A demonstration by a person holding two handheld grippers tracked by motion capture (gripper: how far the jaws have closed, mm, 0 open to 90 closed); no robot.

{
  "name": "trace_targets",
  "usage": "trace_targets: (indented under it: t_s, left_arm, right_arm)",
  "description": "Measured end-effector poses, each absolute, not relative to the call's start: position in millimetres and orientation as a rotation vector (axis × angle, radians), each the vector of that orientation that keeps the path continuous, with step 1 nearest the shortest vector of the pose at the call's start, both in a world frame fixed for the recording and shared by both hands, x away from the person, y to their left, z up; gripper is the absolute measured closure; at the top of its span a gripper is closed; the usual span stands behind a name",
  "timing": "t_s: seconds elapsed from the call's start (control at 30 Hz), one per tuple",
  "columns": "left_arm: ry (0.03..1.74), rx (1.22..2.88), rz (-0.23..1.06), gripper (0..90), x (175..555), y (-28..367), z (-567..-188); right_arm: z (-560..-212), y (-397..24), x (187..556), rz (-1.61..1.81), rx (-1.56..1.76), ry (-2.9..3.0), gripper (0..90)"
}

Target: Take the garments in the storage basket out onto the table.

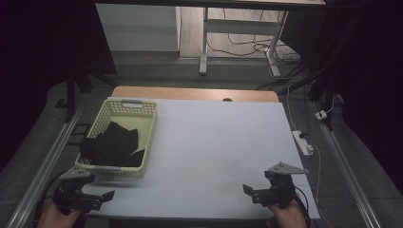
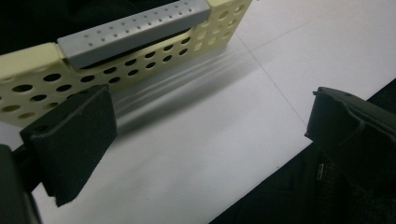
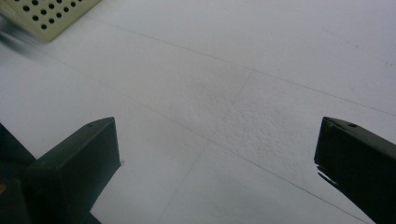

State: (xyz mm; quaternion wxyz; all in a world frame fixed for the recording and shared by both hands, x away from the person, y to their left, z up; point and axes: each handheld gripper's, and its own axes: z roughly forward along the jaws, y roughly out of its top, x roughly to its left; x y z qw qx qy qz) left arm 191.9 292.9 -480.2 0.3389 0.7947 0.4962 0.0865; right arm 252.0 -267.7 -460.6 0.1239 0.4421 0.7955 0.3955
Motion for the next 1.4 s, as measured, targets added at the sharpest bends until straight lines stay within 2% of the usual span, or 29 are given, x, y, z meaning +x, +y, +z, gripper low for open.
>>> trace_targets:
  t_s: [0.83, 1.4]
  left_arm:
    - [1.286, 2.018, 0.151, 0.0, 194, 301, -480]
    - [1.241, 2.009, 0.235, 0.0, 195, 310, -470]
  right_arm:
    - [-463, -263, 253, 1.11, 1.195, 2.422, 0.0]
    - [-464, -259, 254, 1.069, 1.173, 2.454, 0.4]
